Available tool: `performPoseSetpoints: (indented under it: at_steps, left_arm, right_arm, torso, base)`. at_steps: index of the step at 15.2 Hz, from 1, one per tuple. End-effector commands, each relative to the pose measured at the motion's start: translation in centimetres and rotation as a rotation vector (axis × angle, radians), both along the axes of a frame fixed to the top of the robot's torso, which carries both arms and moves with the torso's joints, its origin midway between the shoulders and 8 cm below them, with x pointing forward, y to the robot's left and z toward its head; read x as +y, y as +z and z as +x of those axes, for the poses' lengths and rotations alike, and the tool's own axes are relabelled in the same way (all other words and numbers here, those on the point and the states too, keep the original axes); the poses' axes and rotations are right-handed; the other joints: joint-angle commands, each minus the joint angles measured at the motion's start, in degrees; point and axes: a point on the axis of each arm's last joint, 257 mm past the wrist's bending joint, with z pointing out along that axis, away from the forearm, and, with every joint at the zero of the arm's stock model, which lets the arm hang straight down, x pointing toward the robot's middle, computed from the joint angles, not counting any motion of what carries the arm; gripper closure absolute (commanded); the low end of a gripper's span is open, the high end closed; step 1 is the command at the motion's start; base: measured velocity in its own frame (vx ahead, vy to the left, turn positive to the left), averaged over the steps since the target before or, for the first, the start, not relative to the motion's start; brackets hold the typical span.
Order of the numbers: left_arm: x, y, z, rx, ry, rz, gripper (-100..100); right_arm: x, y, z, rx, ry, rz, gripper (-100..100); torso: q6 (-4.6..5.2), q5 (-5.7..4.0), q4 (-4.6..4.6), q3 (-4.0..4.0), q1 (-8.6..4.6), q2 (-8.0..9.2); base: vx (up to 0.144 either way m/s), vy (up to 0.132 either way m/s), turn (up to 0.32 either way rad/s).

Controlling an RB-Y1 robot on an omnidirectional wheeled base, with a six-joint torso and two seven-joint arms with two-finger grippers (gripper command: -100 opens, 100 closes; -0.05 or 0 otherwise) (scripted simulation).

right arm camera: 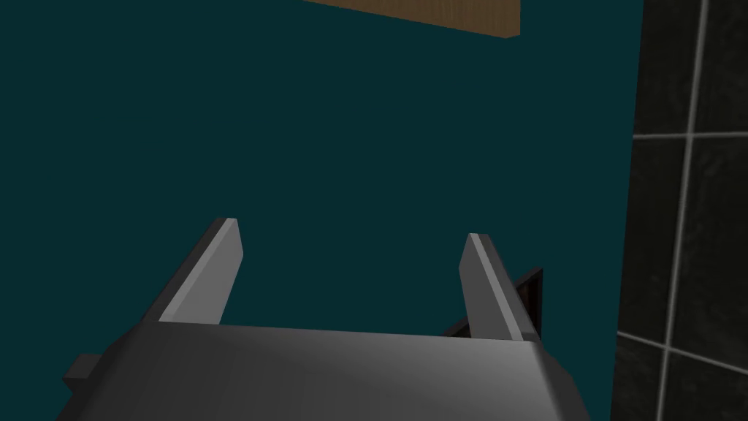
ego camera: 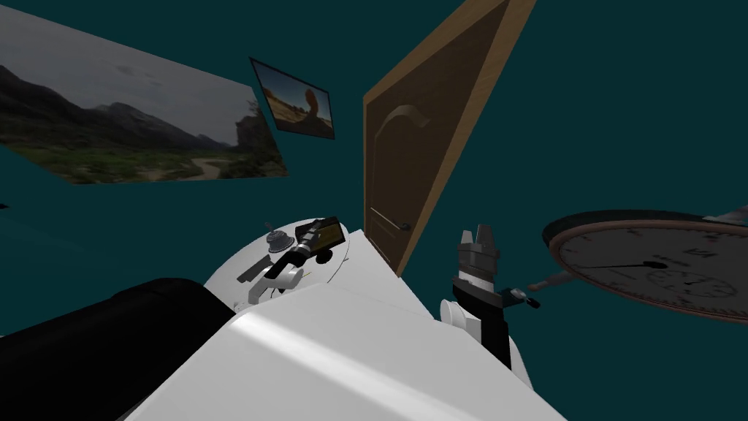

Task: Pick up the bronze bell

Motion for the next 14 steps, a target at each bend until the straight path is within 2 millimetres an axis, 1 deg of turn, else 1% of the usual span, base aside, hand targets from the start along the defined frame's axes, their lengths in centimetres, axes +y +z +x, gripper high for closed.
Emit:
performPoseSetpoints:
  at_steps: [1, 2, 3, 5, 6, 8, 9, 11, 12, 13, 14]
  left_arm:
    - [1.1, -1.6, -0.3, 0.058, 0.024, -0.001, -100]
    - [1.2, -1.7, -0.4, 0.064, 0.025, -0.002, -100]
    - [2.9, -3.0, -0.9, 0.109, 0.053, 0.003, -100]
    - [3.0, -3.7, -1.1, 0.135, 0.057, -0.004, -100]
    - [4.8, -4.7, -1.8, 0.175, 0.085, 0.0, -100]
    - [4.9, -5.6, -2.0, 0.207, 0.09, -0.008, -100]
    - [6.6, -6.6, -2.8, 0.248, 0.119, -0.007, -100]
    - [6.7, -7.4, -3.1, 0.278, 0.124, -0.015, -100]
    - [8.4, -8.5, -4.0, 0.321, 0.153, -0.017, -100]
    - [8.4, -9.0, -4.3, 0.343, 0.156, -0.024, -100]
    - [8.4, -9.2, -4.3, 0.348, 0.157, -0.025, -100]
  right_arm:
    - [0.0, 0.0, 0.0, 0.0, 0.0, 0.0, 0]
    - [0.0, 0.0, 0.0, 0.0, 0.0, 0.0, 0]
    - [0.0, 0.0, 0.0, 0.0, 0.0, 0.0, 0]
    - [0.0, 0.0, 0.0, 0.0, 0.0, 0.0, 0]
    - [0.0, 0.0, 0.0, 0.0, 0.0, 0.0, 0]
    - [0.0, 0.0, 0.0, 0.0, 0.0, 0.0, 0]
    - [0.0, 0.0, 0.0, 0.0, 0.0, 0.0, 0]
    - [0.0, 0.0, 0.0, 0.0, 0.0, 0.0, 0]
    - [0.0, 0.0, 0.0, 0.0, 0.0, 0.0, 0]
    - [0.0, 0.0, 0.0, 0.0, 0.0, 0.0, 0]
    - [0.0, 0.0, 0.0, 0.0, 0.0, 0.0, 0]
  torso:
    - [0.0, 0.0, 0.0, 0.0, 0.0, 0.0]
    - [0.0, 0.0, 0.0, 0.0, 0.0, 0.0]
    - [-0.03, 0.0, 0.0, 0.0, 0.0, 0.0]
    - [0.0, 0.0, 0.0, 0.0, 0.0, -0.01]
    - [-0.02, 0.0, 0.0, 0.0, 0.0, 0.0]
    - [-0.01, 0.0, 0.0, 0.0, -0.01, 0.0]
    - [-0.03, 0.0, 0.0, 0.0, 0.0, -0.01]
    - [-0.01, 0.0, 0.0, 0.0, 0.0, -0.01]
    - [-0.03, 0.0, 0.0, 0.0, 0.0, -0.01]
    - [0.0, 0.0, 0.0, -0.01, 0.0, -0.01]
    - [0.0, 0.0, 0.0, -0.01, 0.0, -0.02]
  base:
    - [0.006, -0.001, -0.169]
    - [0.004, 0.003, -0.057]
    - [0.007, -0.001, -0.109]
    - [0.006, 0.0, -0.118]
    - [0.006, -0.003, -0.192]
    - [0.005, 0.002, -0.113]
    - [0.006, -0.002, -0.174]
    - [0.006, 0.002, -0.111]
    - [0.008, -0.002, -0.144]
    - [0.008, 0.0, -0.174]
    - [0.005, 0.003, -0.067]
